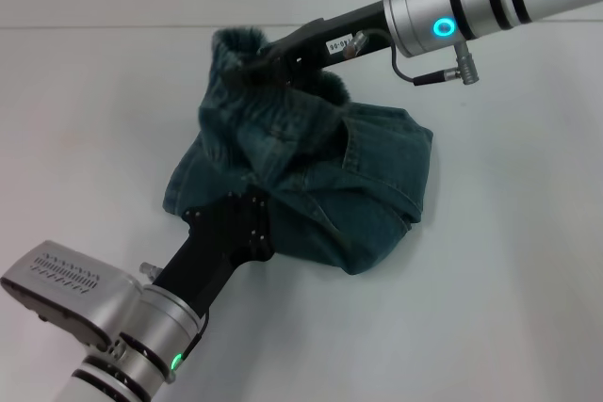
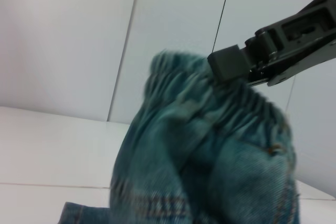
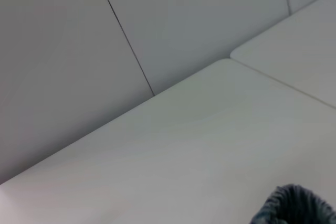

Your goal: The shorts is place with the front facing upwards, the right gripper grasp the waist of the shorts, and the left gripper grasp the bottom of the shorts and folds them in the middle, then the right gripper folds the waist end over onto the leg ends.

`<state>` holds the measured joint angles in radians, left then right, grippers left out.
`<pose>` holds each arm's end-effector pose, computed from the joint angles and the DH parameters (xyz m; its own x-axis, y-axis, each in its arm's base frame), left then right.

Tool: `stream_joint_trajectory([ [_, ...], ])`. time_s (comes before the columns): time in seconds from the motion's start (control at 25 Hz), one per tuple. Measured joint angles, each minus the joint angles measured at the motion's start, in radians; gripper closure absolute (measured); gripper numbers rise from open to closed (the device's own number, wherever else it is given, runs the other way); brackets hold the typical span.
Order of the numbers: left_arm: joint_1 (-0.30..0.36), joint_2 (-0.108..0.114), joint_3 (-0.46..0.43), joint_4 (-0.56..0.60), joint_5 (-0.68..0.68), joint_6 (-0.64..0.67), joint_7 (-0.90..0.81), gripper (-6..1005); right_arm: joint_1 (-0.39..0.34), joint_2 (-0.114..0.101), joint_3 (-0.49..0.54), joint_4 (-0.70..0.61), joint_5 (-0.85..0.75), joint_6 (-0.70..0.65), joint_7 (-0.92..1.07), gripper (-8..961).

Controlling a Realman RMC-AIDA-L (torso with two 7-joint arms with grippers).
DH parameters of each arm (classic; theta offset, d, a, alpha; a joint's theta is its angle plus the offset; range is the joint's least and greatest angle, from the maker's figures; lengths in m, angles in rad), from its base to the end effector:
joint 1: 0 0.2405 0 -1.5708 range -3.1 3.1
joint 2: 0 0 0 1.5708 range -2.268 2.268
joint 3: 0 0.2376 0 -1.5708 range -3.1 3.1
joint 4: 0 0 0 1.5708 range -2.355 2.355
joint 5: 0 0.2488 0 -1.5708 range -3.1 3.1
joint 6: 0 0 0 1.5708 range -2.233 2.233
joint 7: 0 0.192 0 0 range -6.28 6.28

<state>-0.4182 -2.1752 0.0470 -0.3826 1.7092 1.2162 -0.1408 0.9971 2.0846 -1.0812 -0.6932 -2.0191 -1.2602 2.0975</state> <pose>-0.2447 0.2964 -0.1782 0.5611 0.1662 0.8109 0.7641 -0.4807 -0.4302 0.0607 0.4571 -0.0885 0.8192 -0.4920 -0.2947 -0.5254 -0.8498 -0.0417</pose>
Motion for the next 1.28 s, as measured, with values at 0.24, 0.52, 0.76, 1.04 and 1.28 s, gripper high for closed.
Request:
stream_joint_trajectory([
  [0.24,0.01,0.0,-0.002,0.002,-0.004,0.016,0.019,963,-0.011,0.0,-0.001,-0.046,-0.004,-0.006,-0.007,522],
  [0.52,0.037,0.0,-0.017,0.015,-0.005,0.057,0.026,956,-0.109,0.003,0.006,-0.145,0.074,0.002,-0.045,365],
  [0.76,0.055,0.003,0.015,0.049,0.002,0.181,0.02,950,-0.282,-0.004,0.034,-0.203,0.304,-0.025,-0.2,162],
  [1.04,0.04,0.016,0.089,0.301,0.139,0.352,-0.283,943,-0.454,-0.031,0.093,-0.208,0.342,-0.186,-0.37,155],
  [1.28,0.028,0.008,0.356,0.762,0.233,0.371,-0.906,937,-0.583,-0.012,0.093,-0.267,0.239,-0.314,-0.513,148],
])
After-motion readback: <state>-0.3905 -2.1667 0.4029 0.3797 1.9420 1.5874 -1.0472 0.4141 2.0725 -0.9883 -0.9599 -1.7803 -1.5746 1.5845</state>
